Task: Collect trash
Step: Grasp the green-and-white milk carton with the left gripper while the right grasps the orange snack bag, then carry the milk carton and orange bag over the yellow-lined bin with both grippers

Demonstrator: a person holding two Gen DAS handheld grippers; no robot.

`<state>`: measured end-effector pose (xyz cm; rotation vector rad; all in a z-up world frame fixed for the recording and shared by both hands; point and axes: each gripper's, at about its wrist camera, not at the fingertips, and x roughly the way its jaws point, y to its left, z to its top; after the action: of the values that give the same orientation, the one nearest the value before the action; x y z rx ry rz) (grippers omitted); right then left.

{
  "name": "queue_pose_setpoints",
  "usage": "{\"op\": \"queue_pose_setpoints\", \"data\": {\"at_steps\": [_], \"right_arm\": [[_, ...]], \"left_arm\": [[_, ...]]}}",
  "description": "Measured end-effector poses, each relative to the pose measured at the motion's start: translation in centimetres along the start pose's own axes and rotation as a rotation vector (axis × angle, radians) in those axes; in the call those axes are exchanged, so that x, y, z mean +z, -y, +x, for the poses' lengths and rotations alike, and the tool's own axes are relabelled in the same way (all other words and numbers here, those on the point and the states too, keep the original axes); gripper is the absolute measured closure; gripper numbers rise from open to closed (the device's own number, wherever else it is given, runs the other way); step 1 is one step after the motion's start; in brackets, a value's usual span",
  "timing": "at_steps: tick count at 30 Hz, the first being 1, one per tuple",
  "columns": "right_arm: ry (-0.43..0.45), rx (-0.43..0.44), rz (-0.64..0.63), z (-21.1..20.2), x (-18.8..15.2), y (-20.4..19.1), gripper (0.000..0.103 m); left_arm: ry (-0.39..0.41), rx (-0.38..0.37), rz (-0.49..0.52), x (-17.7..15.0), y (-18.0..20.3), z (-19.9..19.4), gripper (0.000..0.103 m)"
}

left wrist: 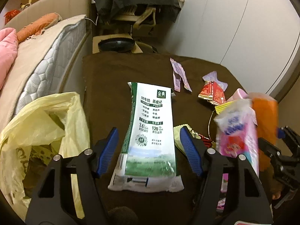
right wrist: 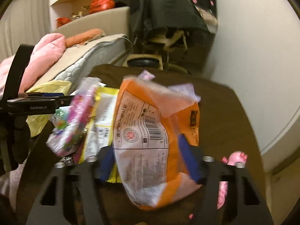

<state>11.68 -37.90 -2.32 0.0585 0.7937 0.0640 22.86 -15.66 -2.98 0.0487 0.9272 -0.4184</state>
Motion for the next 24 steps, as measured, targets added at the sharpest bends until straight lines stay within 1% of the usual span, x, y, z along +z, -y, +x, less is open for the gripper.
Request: {"op": "queue_pose_setpoints", "data": {"at_steps": [1, 3, 4, 6, 8, 9, 12, 14, 16, 18, 24], "right_arm": [[-0.014, 0.018, 0.023, 0.2, -0.2, 0.5, 0.071], [-0.049, 0.024, 0.054, 0.6, -0.6, 1.2, 0.082], [-0.051, 0.020, 0.059, 0.6, -0.8, 1.3, 0.089], [-0.050, 0.007, 0.067, 0.3, -0.8, 1.5, 0.093], [-0.040, 0.000, 0.072, -0.2, -0.6, 1.7, 0.096], [-0.033, -0.005, 0.074, -0.6, -0.4, 1.7, 0.098], [-0.012, -0.013, 0.080, -1.8, 0.1, 1.8, 0.099], [0.007, -0.015, 0.078, -2.7, 0.6, 1.8, 0.099], [0.021, -0.016, 0.078, -3.4, 0.8, 1.8, 0.099], [0.035, -0.011, 0.077, -4.1, 1.2, 1.7, 0.099], [0.075, -0.013, 0.051, -5.7, 3.1, 0.4, 0.099]], "left_arm": [[-0.010, 0.006, 0.006, 0.3, 0.0, 0.4, 0.039], [-0.020, 0.018, 0.006, 0.6, 0.0, 0.9, 0.040], [-0.030, 0.026, 0.004, 1.1, 0.0, 1.4, 0.040], [-0.042, 0.033, 0.002, 1.4, 0.0, 1.8, 0.041], [-0.060, 0.042, -0.001, 2.0, 0.1, 2.5, 0.042], [-0.070, 0.047, 0.001, 2.3, 0.1, 2.9, 0.045], [-0.096, 0.058, 0.004, 2.6, 0.1, 3.7, 0.048], [-0.124, 0.045, -0.014, 2.8, -0.1, 4.1, 0.051], [-0.124, 0.021, -0.043, 2.6, -0.5, 3.5, 0.052], [-0.103, -0.004, -0.057, 2.2, -0.7, 2.4, 0.052], [0.044, -0.040, -0.085, 0.6, -1.1, -4.2, 0.052]]}}
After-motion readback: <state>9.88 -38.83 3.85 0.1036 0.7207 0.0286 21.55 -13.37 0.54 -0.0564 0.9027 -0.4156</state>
